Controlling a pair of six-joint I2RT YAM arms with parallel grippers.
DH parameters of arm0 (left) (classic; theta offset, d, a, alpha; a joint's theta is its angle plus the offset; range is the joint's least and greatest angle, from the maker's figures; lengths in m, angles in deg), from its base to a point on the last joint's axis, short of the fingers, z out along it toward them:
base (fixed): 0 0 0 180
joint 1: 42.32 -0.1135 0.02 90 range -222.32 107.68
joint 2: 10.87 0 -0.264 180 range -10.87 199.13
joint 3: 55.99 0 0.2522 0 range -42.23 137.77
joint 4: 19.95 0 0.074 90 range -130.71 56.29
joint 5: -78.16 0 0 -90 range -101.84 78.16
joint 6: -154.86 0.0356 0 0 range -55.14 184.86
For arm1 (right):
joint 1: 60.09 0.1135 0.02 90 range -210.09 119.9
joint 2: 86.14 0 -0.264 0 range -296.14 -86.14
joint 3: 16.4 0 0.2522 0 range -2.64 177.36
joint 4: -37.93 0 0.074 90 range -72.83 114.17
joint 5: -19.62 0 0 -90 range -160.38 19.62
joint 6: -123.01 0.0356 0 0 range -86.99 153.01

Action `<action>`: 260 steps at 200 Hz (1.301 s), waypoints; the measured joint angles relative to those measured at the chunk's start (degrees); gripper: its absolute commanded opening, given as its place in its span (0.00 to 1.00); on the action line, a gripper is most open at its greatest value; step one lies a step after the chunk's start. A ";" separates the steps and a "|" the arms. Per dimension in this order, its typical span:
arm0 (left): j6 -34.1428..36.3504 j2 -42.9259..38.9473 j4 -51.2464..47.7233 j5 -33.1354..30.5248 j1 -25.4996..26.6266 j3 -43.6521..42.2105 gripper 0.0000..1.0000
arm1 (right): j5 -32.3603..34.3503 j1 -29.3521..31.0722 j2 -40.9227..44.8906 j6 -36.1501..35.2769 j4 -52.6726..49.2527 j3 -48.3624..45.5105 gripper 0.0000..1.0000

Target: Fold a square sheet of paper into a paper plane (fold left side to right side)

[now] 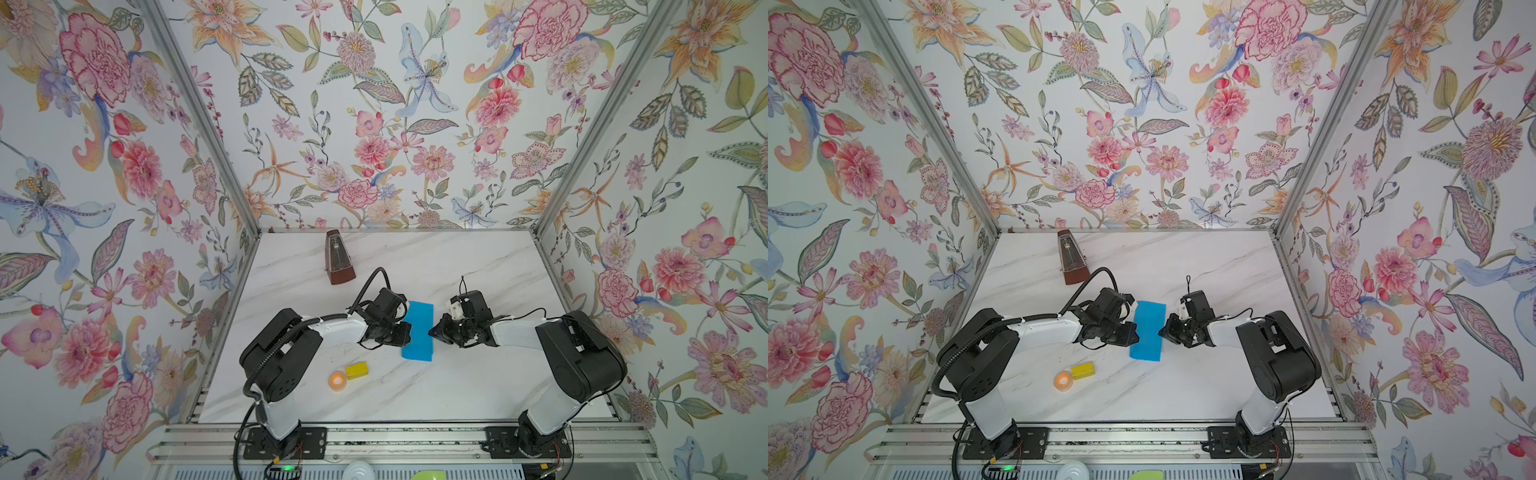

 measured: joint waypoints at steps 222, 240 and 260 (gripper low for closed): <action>1.14 -2.99 -2.29 -0.35 1.42 -1.25 0.06 | -0.02 -0.04 0.02 -0.02 -0.15 0.00 0.06; 1.05 -2.19 -1.57 0.39 1.46 -1.38 0.06 | -0.02 -0.04 0.02 -0.02 -0.17 0.00 0.06; 1.09 -1.92 -1.79 0.04 1.46 -2.34 0.05 | 0.00 -0.04 0.02 -0.02 -0.17 0.00 0.06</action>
